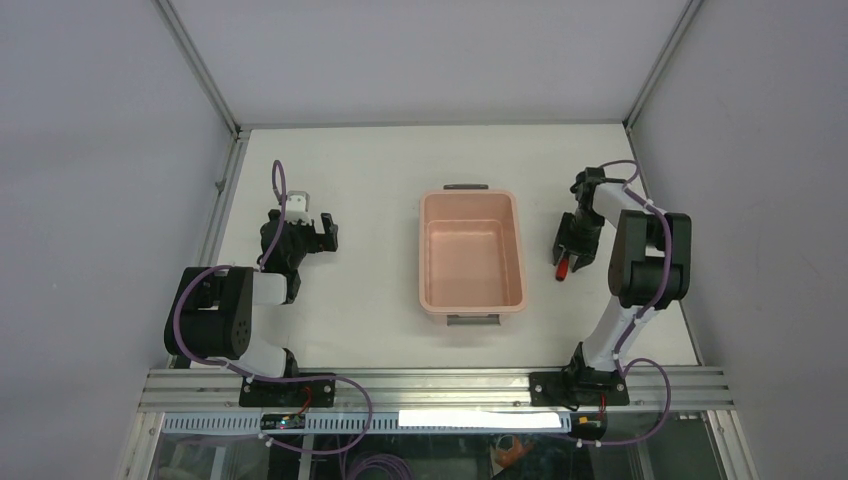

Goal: Put the screwdriver in the bin

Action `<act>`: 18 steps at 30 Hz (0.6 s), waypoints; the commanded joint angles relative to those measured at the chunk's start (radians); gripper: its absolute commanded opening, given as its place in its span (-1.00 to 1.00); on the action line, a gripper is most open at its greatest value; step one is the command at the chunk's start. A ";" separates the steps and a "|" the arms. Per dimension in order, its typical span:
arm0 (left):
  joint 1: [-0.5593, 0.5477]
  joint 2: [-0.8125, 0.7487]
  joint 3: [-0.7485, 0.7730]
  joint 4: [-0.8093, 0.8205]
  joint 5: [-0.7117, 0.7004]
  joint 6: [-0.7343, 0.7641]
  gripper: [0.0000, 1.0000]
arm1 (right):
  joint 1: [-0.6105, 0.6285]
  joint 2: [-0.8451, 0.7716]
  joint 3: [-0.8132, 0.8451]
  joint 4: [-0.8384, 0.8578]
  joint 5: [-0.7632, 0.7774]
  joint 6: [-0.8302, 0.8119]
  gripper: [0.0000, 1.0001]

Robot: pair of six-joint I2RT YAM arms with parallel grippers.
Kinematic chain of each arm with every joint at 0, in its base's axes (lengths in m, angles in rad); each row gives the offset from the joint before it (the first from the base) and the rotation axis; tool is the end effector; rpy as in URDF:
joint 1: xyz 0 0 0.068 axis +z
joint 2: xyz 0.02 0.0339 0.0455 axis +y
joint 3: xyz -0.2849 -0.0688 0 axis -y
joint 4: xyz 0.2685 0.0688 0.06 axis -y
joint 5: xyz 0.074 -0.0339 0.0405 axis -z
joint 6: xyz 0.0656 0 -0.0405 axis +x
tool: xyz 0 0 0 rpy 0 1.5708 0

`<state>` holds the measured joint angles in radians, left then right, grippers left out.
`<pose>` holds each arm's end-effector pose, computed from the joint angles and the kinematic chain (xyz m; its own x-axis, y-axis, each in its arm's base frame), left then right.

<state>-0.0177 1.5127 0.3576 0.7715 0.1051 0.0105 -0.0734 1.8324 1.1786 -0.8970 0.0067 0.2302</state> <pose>0.2957 -0.0121 0.1244 -0.3730 0.0170 -0.9277 0.1188 0.9925 -0.0295 0.3451 -0.0258 0.1335 -0.9540 0.2989 -0.0210 0.2990 0.9542 -0.0020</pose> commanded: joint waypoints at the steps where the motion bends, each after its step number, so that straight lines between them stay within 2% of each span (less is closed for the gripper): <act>1: 0.010 -0.002 0.015 0.064 0.011 -0.008 0.98 | -0.001 0.010 -0.026 0.110 0.021 -0.044 -0.25; 4: 0.010 -0.002 0.015 0.064 0.011 -0.008 0.98 | -0.001 -0.027 -0.002 0.063 0.055 -0.049 -0.94; 5: 0.010 -0.002 0.015 0.064 0.011 -0.008 0.98 | 0.000 -0.048 0.010 0.041 0.063 -0.047 -1.00; 15: 0.010 -0.002 0.015 0.064 0.011 -0.008 0.98 | 0.035 -0.264 0.303 -0.410 0.089 -0.029 -1.00; 18: 0.010 -0.002 0.015 0.064 0.011 -0.008 0.98 | 0.061 -0.322 0.402 -0.473 0.069 -0.011 -1.00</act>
<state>-0.0177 1.5127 0.3576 0.7715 0.1051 0.0105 -0.0441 1.6199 1.4631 -1.1992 0.0761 0.2020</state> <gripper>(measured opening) 0.991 0.169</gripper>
